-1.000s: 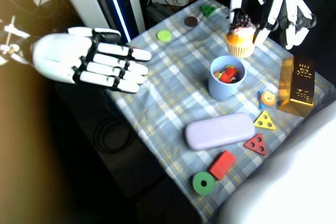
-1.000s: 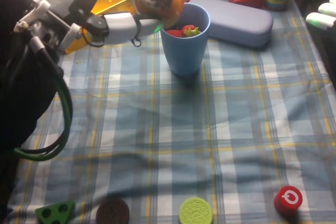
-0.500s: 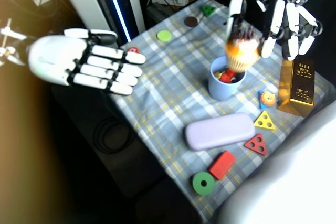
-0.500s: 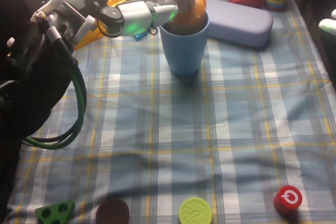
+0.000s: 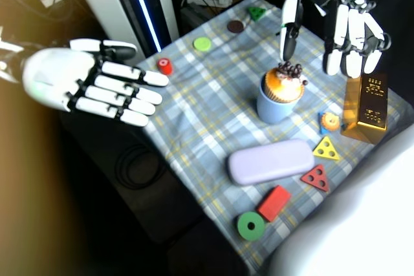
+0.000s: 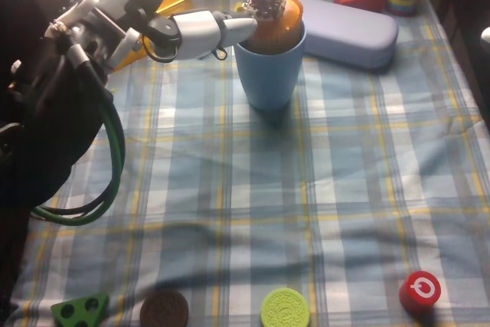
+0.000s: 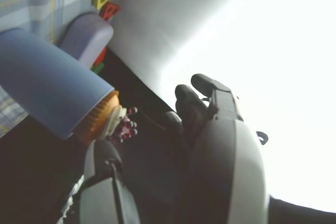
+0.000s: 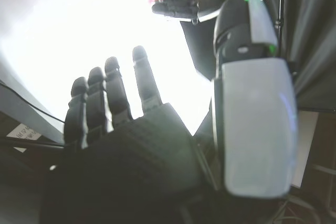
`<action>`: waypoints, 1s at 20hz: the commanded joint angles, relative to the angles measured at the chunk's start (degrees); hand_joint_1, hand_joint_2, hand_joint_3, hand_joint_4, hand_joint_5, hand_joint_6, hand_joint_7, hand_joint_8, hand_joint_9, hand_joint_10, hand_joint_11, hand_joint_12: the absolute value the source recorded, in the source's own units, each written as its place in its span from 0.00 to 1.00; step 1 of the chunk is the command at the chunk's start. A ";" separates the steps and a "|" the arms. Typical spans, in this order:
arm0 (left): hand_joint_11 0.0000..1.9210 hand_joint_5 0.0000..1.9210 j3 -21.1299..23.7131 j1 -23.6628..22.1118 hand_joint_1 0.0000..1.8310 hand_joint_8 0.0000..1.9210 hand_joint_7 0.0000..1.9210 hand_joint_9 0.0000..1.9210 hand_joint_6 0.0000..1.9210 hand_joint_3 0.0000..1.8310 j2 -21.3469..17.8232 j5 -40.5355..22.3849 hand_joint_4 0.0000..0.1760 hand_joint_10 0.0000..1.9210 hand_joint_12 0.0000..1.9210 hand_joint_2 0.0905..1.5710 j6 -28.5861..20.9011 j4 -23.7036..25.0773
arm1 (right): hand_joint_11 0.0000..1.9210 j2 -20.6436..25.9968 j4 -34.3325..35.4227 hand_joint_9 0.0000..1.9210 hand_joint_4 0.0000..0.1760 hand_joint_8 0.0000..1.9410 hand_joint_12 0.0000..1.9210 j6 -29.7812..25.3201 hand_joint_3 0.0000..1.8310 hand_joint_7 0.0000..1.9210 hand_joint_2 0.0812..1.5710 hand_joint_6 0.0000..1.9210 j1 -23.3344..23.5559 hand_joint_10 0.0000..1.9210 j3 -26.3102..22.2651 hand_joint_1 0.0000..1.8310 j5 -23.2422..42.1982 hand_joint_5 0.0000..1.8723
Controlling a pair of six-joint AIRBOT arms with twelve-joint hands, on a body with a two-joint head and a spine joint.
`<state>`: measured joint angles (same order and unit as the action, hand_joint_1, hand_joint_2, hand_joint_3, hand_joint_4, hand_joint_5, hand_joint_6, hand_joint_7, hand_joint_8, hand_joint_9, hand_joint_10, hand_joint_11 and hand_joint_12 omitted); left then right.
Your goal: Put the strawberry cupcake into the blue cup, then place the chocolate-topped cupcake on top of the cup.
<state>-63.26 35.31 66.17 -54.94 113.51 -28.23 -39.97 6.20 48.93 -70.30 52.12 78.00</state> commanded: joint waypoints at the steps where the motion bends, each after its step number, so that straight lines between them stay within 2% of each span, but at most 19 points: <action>1: 0.06 0.38 0.41 -0.23 0.56 0.00 0.25 0.28 0.00 0.00 -0.70 -7.47 0.11 0.00 0.44 0.58 -0.25 2.77 | 0.00 0.14 1.77 0.00 0.43 0.00 0.00 -0.45 0.00 0.04 0.64 0.00 -0.20 0.00 0.12 0.00 7.22 0.03; 2: 0.06 0.40 1.20 0.10 0.51 0.00 0.25 0.27 0.01 0.00 -1.42 -7.96 0.23 0.00 0.44 0.59 -0.25 3.14 | 0.00 0.11 2.19 0.00 0.37 0.00 0.00 -0.45 0.00 0.03 0.65 0.00 -0.49 0.00 0.12 0.00 7.23 0.02; 3: 0.03 0.40 2.06 0.56 0.46 0.00 0.26 0.25 0.00 0.00 -2.30 -8.56 0.33 0.00 0.48 0.61 -0.24 3.50 | 0.00 0.00 2.65 0.00 0.50 0.00 0.00 -0.43 0.00 0.03 0.64 0.00 -0.60 0.00 0.12 0.00 7.23 0.02; 4: 0.01 0.37 3.41 1.54 0.41 0.00 0.25 0.24 0.00 0.00 -3.66 -9.43 0.41 0.00 0.49 0.62 -0.24 3.70 | 0.00 -0.16 3.25 0.00 0.48 0.00 0.00 -0.21 0.00 0.03 0.63 0.00 -0.77 0.00 0.10 0.00 7.44 0.02; 5: 0.00 0.33 4.85 2.91 0.38 0.00 0.25 0.23 0.00 0.00 -5.14 -10.29 0.35 0.00 0.49 0.63 -0.24 3.75 | 0.01 -0.34 3.86 0.01 0.28 0.00 0.01 0.09 0.00 0.04 0.64 0.00 -1.01 0.01 -0.01 0.00 7.92 0.03; 6: 0.00 0.23 6.90 4.79 0.40 0.00 0.21 0.21 0.00 0.00 -6.82 -11.28 0.55 0.00 0.46 0.63 -0.24 3.78 | 0.00 -0.53 4.52 0.01 0.25 0.00 0.00 0.27 0.00 0.03 0.63 0.00 -1.37 0.00 -0.18 0.00 8.57 0.02; 9: 0.00 0.22 10.98 9.85 0.41 0.00 0.19 0.18 0.00 0.00 -9.91 -13.46 0.58 0.00 0.42 0.61 -0.25 2.91 | 0.01 -0.98 6.57 0.01 0.25 0.00 0.00 0.55 0.00 0.03 0.64 0.00 -2.71 0.00 -0.92 0.00 10.46 0.02; 10: 0.07 0.16 12.47 11.92 0.24 0.00 0.17 0.25 0.00 0.00 -10.92 -14.85 0.33 0.01 0.46 0.65 -0.25 2.03 | 0.01 -1.12 7.82 0.01 0.27 0.00 0.00 0.90 0.00 0.03 0.63 0.00 -3.88 0.00 -1.31 0.00 11.62 0.03; 11: 0.07 0.16 13.70 13.98 0.24 0.00 0.17 0.25 0.00 0.00 -11.69 -16.30 0.33 0.01 0.46 0.65 -0.25 0.97 | 0.01 -1.14 9.19 0.01 0.27 0.00 0.00 1.00 0.00 0.03 0.63 0.00 -5.58 0.00 -1.57 0.00 13.15 0.03; 12: 0.01 0.14 14.70 15.59 0.23 0.00 0.15 0.15 0.00 0.00 -12.29 -17.62 0.43 0.01 0.29 0.66 -0.25 0.00 | 0.00 -1.26 10.74 0.01 0.31 0.00 0.00 1.18 0.00 0.03 0.62 0.00 -7.68 0.00 -1.97 0.00 14.91 0.03; 13: 0.00 0.08 16.10 17.96 0.20 0.00 0.10 0.08 0.00 0.00 -13.03 -20.10 0.65 0.00 0.07 0.64 -0.25 -1.66 | 0.00 -1.33 13.21 0.00 0.31 0.00 0.00 1.72 0.00 0.01 0.62 0.00 -10.48 0.00 -2.90 0.00 17.97 0.03; 14: 0.00 0.08 16.55 18.49 0.20 0.00 0.10 0.08 0.00 0.00 -13.21 -20.90 0.65 0.00 0.07 0.64 -0.25 -2.24 | 0.00 -1.34 13.84 0.00 0.31 0.00 0.00 1.97 0.00 0.01 0.62 0.00 -11.30 0.00 -3.20 0.00 18.79 0.03; 15: 0.01 0.06 17.66 20.09 0.19 0.00 0.08 0.06 0.00 0.00 -13.53 -23.16 0.67 0.00 0.06 0.64 -0.25 -3.65 | 0.00 -1.45 15.41 0.00 0.37 0.00 0.00 2.91 0.00 0.01 0.61 0.00 -12.63 0.00 -4.05 0.00 20.74 0.03; 16: 0.00 0.02 18.73 21.80 0.19 0.00 0.06 0.05 0.00 0.00 -13.75 -25.43 0.51 0.00 0.11 0.67 -0.25 -4.81 | 0.00 -1.67 16.62 0.00 0.24 0.00 0.00 4.87 0.00 0.01 0.61 0.00 -13.32 0.00 -4.98 0.00 21.76 0.02; 17: 0.00 0.02 19.82 23.65 0.19 0.00 0.06 0.05 0.00 0.00 -13.98 -28.03 0.51 0.00 0.11 0.67 -0.23 -5.83 | 0.00 -1.83 17.25 0.00 0.24 0.00 0.00 6.72 0.00 0.01 0.61 0.00 -13.35 0.00 -5.71 0.00 22.02 0.02; 18: 0.01 0.00 20.60 25.19 0.18 0.01 0.05 0.06 0.00 0.00 -14.10 -29.95 0.28 0.01 0.06 0.68 -0.21 -6.59 | 0.00 -2.01 17.72 0.00 0.34 0.00 0.00 8.02 0.00 0.01 0.60 0.00 -13.32 0.00 -6.24 0.00 22.23 0.02; 19: 0.01 0.00 21.10 26.17 0.18 0.01 0.05 0.06 0.00 0.00 -14.11 -31.33 0.28 0.01 0.06 0.68 -0.21 -7.26 | 0.00 -2.23 18.02 0.00 0.34 0.00 0.00 8.30 0.00 0.01 0.60 0.00 -13.31 0.00 -6.43 0.00 22.50 0.02; 20: 0.02 0.01 21.55 27.05 0.18 0.00 0.05 0.08 0.00 0.00 -14.12 -32.54 0.28 0.00 0.08 0.66 -0.18 -7.81 | 0.00 -2.57 18.45 0.00 0.27 0.00 0.00 8.30 0.00 0.01 0.60 0.00 -13.32 0.00 -6.57 0.00 22.86 0.03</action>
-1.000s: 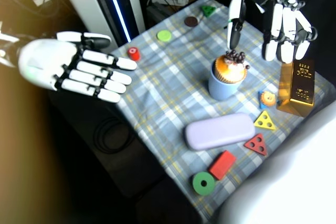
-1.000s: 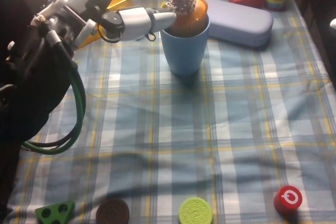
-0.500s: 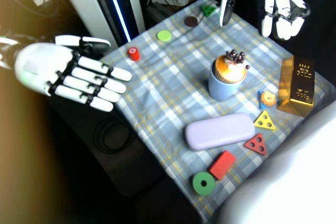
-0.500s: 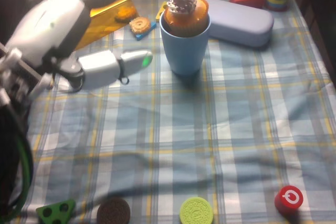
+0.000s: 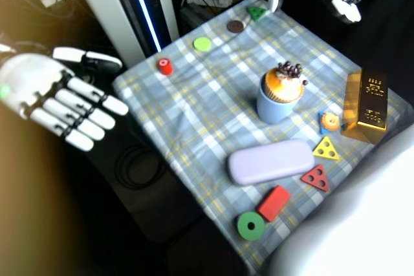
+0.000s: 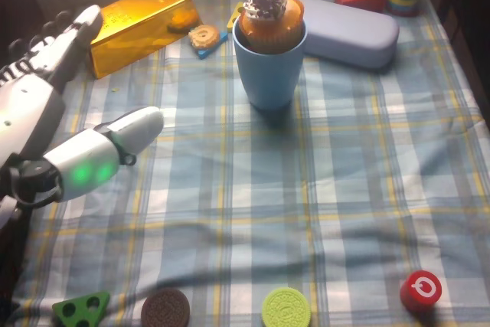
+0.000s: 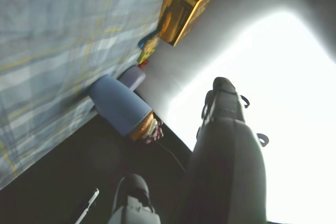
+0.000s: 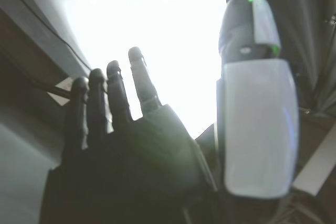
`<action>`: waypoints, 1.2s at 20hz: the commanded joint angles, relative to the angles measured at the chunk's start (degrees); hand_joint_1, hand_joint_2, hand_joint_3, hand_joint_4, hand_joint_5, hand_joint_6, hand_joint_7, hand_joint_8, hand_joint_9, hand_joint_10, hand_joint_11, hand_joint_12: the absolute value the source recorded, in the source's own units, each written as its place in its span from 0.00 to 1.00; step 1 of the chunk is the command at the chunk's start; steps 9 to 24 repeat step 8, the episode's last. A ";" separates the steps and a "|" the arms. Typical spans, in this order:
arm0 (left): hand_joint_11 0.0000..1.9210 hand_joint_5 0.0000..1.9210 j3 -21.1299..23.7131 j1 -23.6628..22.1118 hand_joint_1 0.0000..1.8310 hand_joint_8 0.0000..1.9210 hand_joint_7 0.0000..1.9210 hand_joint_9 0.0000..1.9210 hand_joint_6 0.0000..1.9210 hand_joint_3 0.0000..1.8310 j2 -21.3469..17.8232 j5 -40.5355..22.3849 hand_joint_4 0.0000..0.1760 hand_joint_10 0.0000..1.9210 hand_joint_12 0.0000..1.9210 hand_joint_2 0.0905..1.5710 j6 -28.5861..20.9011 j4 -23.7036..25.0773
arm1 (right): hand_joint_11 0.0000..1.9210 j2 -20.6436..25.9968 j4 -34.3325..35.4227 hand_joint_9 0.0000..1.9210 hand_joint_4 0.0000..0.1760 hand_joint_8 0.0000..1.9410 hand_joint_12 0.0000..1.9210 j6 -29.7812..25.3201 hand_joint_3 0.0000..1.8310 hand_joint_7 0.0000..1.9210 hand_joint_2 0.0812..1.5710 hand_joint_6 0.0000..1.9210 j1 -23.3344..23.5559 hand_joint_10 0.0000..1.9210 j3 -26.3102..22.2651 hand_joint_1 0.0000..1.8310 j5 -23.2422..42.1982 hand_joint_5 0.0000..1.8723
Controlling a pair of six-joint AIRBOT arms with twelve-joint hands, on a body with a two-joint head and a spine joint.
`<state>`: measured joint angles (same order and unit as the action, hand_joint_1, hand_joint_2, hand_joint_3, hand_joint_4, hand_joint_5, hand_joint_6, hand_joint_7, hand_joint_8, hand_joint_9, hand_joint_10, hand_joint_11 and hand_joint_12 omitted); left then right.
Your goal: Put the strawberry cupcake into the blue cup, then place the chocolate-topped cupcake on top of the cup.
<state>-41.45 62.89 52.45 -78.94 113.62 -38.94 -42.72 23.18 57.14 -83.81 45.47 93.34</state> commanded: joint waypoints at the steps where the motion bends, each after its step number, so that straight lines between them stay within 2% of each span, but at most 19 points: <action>1: 0.01 0.02 0.08 0.03 0.18 0.00 0.07 0.12 0.00 0.00 -0.41 -9.47 0.21 0.00 0.15 0.65 -0.15 2.51 | 0.00 -0.12 1.75 0.00 0.27 0.00 0.00 0.09 0.00 0.01 0.59 0.00 0.18 0.00 -0.03 0.00 7.58 0.03; 2: 0.05 0.03 0.64 0.54 0.18 0.00 0.07 0.16 0.00 0.00 -0.35 -10.90 0.20 0.00 0.25 0.63 0.45 1.97 | 0.00 -0.59 1.82 0.00 0.26 0.00 0.00 0.09 0.00 0.01 0.59 0.00 0.22 0.00 -0.01 0.00 7.58 0.03; 3: 0.06 0.05 1.29 0.98 0.16 0.00 0.09 0.19 0.00 0.00 0.04 -12.74 0.10 0.00 0.36 0.63 1.71 1.26 | 0.00 -0.92 1.89 0.00 0.35 0.00 0.00 0.09 0.00 0.01 0.58 0.00 0.22 0.00 0.04 0.00 7.58 0.03; 4: 0.06 0.05 1.66 1.32 0.16 0.00 0.09 0.19 0.00 0.00 0.34 -13.79 0.10 0.00 0.36 0.63 2.66 0.81 | 0.00 -1.12 1.96 0.00 0.35 0.00 0.00 0.09 0.00 0.01 0.58 0.00 0.26 0.00 0.11 0.00 7.58 0.03; 5: 0.05 0.05 2.21 1.90 0.14 0.00 0.11 0.19 0.00 0.00 0.83 -15.15 0.38 0.00 0.38 0.61 3.80 0.02 | 0.00 -1.40 1.97 0.00 0.44 0.00 0.00 0.09 0.00 0.00 0.57 0.00 0.44 0.00 0.20 0.00 7.58 0.02; 6: 0.05 0.06 2.67 2.83 0.17 0.00 0.11 0.21 0.00 0.00 1.41 -16.44 0.52 0.01 0.39 0.59 4.16 -0.84 | 0.00 -1.89 1.97 0.00 0.35 0.00 0.00 0.09 0.00 0.00 0.58 0.00 0.76 0.00 0.33 0.00 7.58 0.02; 7: 0.02 0.04 2.97 3.62 0.17 0.00 0.10 0.20 0.00 0.00 1.89 -17.38 0.67 0.00 0.38 0.59 4.15 -1.43 | 0.00 -2.38 1.97 0.00 0.38 0.00 0.00 0.09 0.00 0.00 0.57 0.00 1.11 0.00 0.51 0.00 7.58 0.02; 8: 0.03 0.05 3.16 4.11 0.16 0.00 0.10 0.20 0.00 0.00 2.19 -18.12 0.60 0.00 0.39 0.60 4.15 -1.93 | 0.00 -2.89 1.97 0.00 0.56 0.00 0.00 0.09 0.00 0.00 0.57 0.00 1.53 0.00 0.68 0.00 7.58 0.02; 24: 0.03 0.05 3.16 4.11 0.16 0.00 0.10 0.20 0.00 0.00 2.19 -18.12 0.60 0.00 0.39 0.60 4.15 -1.93 | 0.00 -2.89 1.97 0.00 0.56 0.00 0.00 0.09 0.00 0.00 0.57 0.00 1.53 0.00 0.68 0.00 7.58 0.02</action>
